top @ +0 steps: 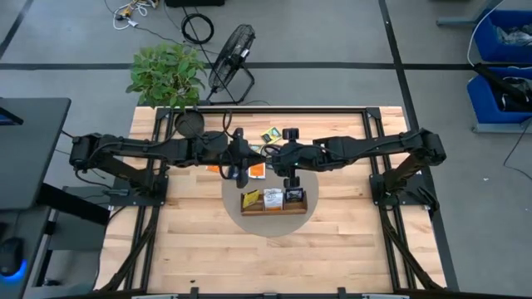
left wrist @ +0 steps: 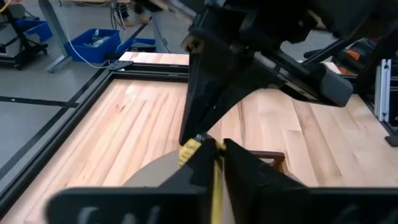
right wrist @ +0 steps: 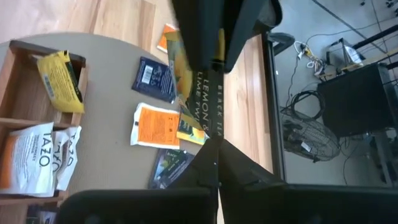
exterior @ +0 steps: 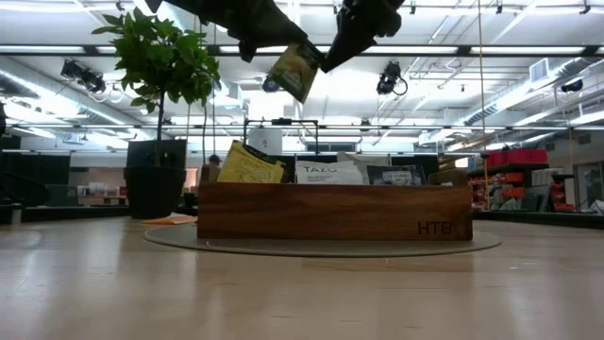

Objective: Pick & Place Tea
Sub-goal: Put the yellow tea bag into the left section of the wooden organizer

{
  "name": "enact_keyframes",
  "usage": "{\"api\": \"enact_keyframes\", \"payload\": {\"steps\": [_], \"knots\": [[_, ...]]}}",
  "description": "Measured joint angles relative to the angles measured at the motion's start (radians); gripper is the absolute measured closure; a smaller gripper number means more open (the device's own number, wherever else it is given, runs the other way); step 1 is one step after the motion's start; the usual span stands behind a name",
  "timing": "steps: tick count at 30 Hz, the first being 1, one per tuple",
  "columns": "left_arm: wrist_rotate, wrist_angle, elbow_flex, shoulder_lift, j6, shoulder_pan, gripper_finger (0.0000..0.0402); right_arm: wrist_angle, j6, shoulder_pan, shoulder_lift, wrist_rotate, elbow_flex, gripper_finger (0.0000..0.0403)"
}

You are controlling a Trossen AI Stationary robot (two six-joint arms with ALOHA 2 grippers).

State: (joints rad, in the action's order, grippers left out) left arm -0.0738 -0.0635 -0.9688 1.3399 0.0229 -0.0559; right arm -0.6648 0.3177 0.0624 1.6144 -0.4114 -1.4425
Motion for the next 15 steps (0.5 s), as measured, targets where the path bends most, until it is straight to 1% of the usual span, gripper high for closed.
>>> {"api": "enact_keyframes", "payload": {"steps": [2,5,8,10,15], "knots": [[0.0,-0.001,0.0,0.0,-0.012,0.0,0.0393,-0.009,-0.003,0.0,0.001,0.0,0.0,0.0403],[0.0,0.0,0.0,0.0,-0.016,0.006,0.0397,-0.009,-0.025,0.0,0.002,0.0,0.0,0.0402],[-0.006,0.0,0.0,0.0,-0.023,0.024,0.0398,-0.005,-0.037,0.0,0.0,0.001,0.0,0.0388],[-0.033,0.002,0.0,0.0,-0.039,0.042,0.0399,-0.002,-0.04,0.001,0.0,0.0,0.0,0.0372],[-0.139,0.031,0.0,0.0,-0.061,0.089,0.04,-0.002,-0.041,0.0,0.0,0.0,0.0,0.0333]]}}
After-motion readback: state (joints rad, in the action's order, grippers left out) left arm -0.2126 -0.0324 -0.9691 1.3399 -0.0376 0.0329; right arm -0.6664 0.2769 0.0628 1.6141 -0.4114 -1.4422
